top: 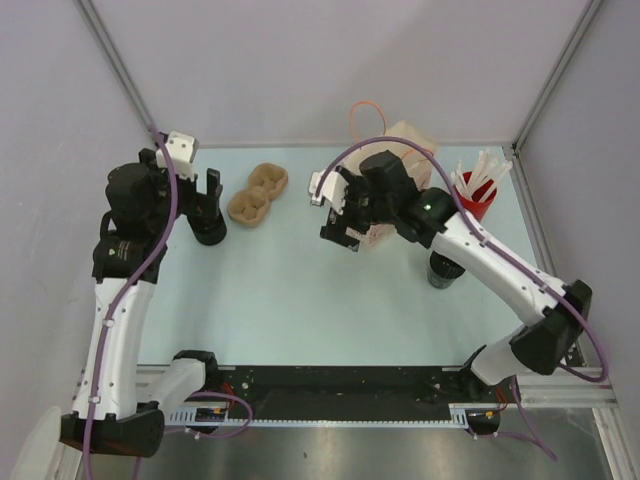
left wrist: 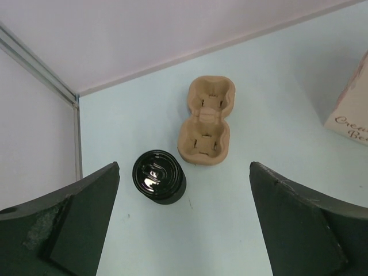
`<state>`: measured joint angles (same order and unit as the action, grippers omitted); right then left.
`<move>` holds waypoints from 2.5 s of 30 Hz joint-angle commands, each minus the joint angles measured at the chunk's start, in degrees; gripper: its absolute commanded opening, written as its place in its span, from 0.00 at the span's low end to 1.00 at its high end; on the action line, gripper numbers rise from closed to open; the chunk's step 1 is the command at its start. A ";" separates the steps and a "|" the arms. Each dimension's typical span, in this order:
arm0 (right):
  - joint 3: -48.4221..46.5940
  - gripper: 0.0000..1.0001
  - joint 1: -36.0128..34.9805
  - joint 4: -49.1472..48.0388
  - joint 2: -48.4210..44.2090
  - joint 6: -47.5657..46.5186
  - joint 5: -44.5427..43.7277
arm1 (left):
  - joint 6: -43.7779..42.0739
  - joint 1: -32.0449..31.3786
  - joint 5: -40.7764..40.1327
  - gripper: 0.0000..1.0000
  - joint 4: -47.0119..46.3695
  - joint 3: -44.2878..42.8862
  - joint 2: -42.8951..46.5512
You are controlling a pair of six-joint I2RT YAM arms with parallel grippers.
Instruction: Pack the takeout coffee
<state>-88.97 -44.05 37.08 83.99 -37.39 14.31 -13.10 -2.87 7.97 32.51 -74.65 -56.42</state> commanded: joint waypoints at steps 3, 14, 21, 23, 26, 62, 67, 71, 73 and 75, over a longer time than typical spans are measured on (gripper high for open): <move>0.64 1.00 1.42 0.89 9.34 -1.90 1.79 | -0.34 1.12 0.82 1.00 0.45 3.02 1.93; 0.90 1.00 2.30 0.80 20.69 -6.73 -4.89 | 0.01 2.17 1.61 0.99 -0.96 5.48 2.72; 0.90 1.00 3.45 -0.51 24.64 -8.84 -9.29 | 0.36 2.35 1.96 0.99 -1.22 6.10 2.81; 0.99 1.00 3.80 -2.26 25.26 -8.93 -12.09 | 0.45 2.35 2.14 0.99 -1.31 6.36 2.90; 0.99 1.00 5.20 -4.37 25.96 -9.81 -14.30 | 0.71 2.52 2.58 0.99 -1.40 6.45 2.81; -7.12 1.00 7.05 5.98 5.01 0.03 1.96 | -2.97 4.89 10.40 0.99 6.22 1.81 1.58; 2.92 0.98 14.94 5.71 -8.56 -0.49 3.79 | -7.63 4.81 8.65 1.00 11.69 1.08 3.16; 4.32 0.92 27.85 12.30 -13.49 -1.01 7.57 | -8.60 4.72 8.11 1.00 15.38 3.63 6.50; 7.30 0.89 30.94 14.51 -16.91 -1.28 9.68 | -7.73 4.81 8.38 0.99 17.14 4.60 8.25; 9.94 0.86 33.75 14.95 -19.29 -1.29 11.35 | -6.50 4.72 8.73 0.99 17.15 7.23 10.79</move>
<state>-83.64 -14.11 45.78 68.51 -38.98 19.86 -19.73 1.48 16.25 46.22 -70.54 -49.80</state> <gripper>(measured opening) 0.886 0.994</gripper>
